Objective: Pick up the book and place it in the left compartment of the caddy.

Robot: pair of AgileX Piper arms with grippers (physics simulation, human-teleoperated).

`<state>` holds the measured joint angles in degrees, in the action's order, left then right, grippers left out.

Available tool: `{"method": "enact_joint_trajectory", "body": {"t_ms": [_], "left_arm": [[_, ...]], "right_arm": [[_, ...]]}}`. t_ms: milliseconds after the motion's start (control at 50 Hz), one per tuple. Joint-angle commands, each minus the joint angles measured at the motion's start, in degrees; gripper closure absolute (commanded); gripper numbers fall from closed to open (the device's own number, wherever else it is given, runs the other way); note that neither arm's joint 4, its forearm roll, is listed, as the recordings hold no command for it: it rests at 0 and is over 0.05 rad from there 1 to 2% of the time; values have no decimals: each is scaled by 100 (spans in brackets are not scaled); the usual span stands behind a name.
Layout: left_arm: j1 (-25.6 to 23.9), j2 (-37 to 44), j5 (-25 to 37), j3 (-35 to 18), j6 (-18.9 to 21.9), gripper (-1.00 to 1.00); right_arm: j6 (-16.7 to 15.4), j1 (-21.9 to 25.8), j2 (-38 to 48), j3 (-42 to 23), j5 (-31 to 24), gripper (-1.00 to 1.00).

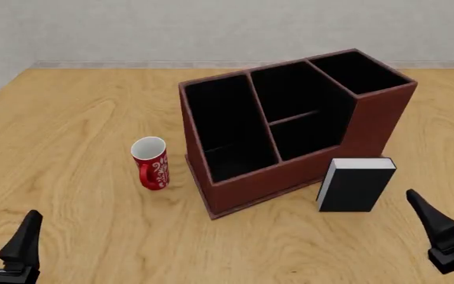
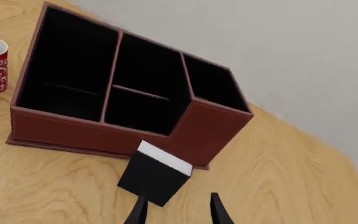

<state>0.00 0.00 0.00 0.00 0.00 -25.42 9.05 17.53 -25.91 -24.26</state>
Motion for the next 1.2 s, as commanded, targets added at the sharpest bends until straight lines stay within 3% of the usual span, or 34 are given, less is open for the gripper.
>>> {"method": "enact_joint_trajectory", "body": {"t_ms": [20,60,180,340,540,760,980,1100,1200], "left_arm": [[0,0,0,0,0,-100],[0,0,0,0,0,-100],[0,0,0,0,0,-100],[0,0,0,0,0,-100],[0,0,0,0,0,-100],[0,0,0,0,0,-100],[0,0,0,0,0,-100],[0,0,0,0,0,-100],[0,0,0,0,0,-100]], "right_arm": [[-869,175,448,-947,-1040,-100],[-934,202,475,-1036,-1156,-100],[-1542,261,809,-1685,-2017,-100],[-2260,153,1079,-2176,-2699,-100],[-2807,248,1437,-2567,-3304,-100],[-3143,322,1889,-2933,-3482,-100],[-3190,635,2225,-3007,-3499,-100],[-3611,486,2445,-2931,-3563,-100],[-3647,527,2710,-3176,-3591,-100]]}}
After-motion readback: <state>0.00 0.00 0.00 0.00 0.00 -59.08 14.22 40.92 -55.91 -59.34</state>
